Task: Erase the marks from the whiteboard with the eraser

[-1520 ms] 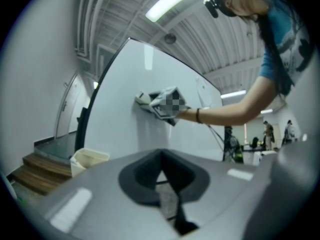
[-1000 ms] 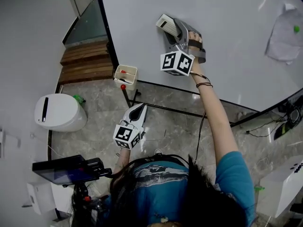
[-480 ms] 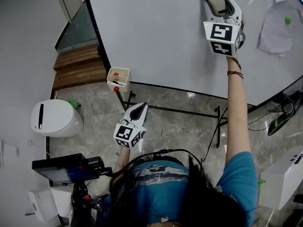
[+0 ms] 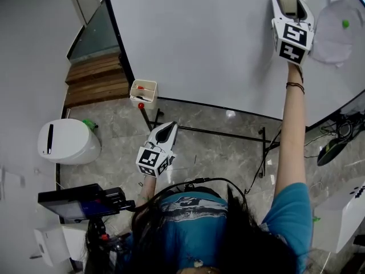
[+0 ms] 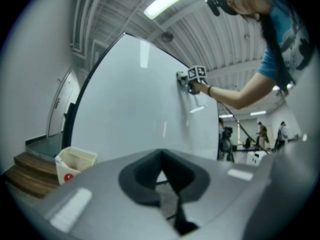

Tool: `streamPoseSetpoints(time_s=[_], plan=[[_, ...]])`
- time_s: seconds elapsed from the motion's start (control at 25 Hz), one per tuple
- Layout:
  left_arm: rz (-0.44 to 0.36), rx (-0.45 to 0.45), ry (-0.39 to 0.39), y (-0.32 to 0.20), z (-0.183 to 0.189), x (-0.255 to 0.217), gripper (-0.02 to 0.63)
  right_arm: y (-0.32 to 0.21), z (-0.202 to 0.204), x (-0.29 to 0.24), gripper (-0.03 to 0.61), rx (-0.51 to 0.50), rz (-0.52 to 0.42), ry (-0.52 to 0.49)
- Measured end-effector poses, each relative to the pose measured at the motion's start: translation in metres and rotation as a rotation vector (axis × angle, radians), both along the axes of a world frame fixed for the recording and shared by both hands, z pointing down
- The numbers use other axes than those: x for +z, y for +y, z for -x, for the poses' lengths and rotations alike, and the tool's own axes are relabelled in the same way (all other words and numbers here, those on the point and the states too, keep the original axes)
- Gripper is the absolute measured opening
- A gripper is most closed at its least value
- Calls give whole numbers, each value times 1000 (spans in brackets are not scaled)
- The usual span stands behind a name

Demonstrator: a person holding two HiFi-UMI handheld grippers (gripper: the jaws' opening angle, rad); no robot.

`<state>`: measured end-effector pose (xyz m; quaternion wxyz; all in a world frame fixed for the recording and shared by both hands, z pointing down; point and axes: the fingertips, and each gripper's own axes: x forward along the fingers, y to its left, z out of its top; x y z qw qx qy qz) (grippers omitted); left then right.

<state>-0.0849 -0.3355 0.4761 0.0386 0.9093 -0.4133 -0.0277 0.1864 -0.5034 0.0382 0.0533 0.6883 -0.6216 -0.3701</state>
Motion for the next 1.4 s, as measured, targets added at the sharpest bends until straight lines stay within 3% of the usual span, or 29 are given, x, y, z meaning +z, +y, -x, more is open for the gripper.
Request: streamPoseSetpoints(time_s=[0.12, 0.24, 0.44, 0.76, 1.04, 1.4], plan=[[-3, 5, 2, 3, -1, -2, 3, -2, 4, 11, 264, -19, 26, -28], [-9, 18, 5, 14, -4, -5, 3, -4, 25, 41, 263, -22, 71, 21], [-24, 34, 2, 52, -8, -12, 3, 10, 67, 107, 264, -34, 185, 127], [31, 6, -1, 72, 9, 10, 3, 18, 117, 237, 264, -147, 396, 113], [80, 4, 1, 110, 20, 30, 3, 96, 166, 325, 264, -257, 521, 87], [54, 19, 0, 150, 0, 21, 3, 203, 190, 389, 264, -370, 640, -34]])
